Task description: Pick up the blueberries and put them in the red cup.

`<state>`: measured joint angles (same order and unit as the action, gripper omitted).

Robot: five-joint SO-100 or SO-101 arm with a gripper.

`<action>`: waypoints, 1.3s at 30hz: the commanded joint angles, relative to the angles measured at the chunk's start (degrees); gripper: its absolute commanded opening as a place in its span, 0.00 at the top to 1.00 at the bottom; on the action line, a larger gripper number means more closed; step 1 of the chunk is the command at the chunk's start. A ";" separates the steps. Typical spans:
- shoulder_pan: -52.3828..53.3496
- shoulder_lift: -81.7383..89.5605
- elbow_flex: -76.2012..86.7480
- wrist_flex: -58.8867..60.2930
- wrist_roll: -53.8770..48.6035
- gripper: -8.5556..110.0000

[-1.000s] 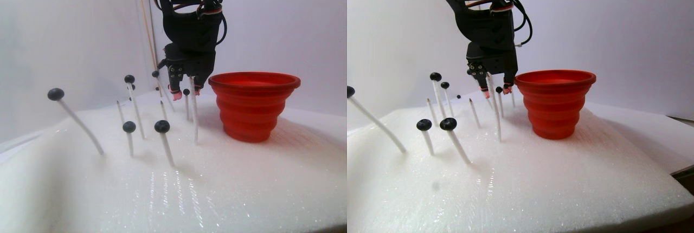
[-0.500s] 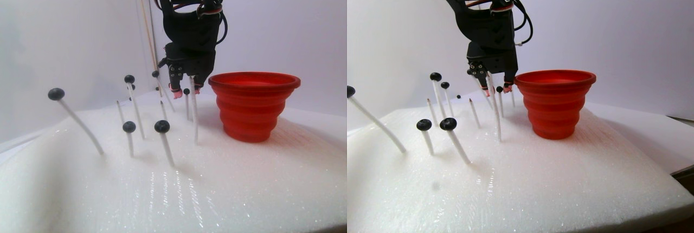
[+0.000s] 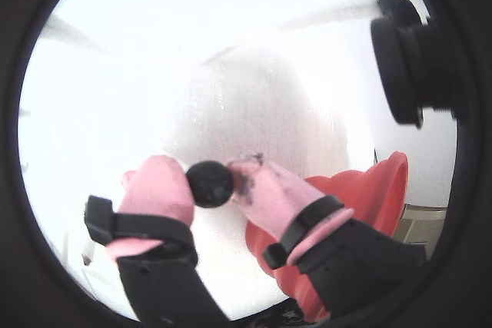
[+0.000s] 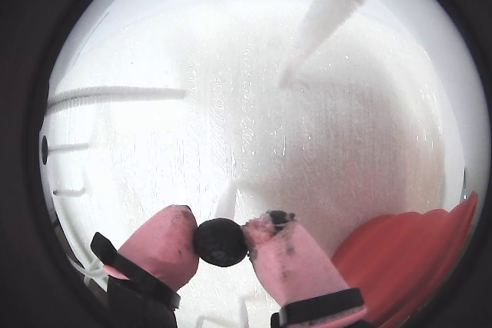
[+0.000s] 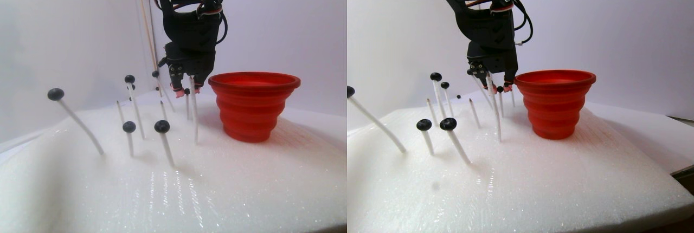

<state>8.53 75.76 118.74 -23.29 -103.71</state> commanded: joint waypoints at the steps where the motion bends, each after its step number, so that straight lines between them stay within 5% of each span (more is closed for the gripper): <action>1: -0.26 0.70 -3.34 -1.23 0.09 0.83; 39: 0.44 16.35 1.58 6.59 -0.62 0.84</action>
<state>8.53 84.29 120.76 -17.05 -103.80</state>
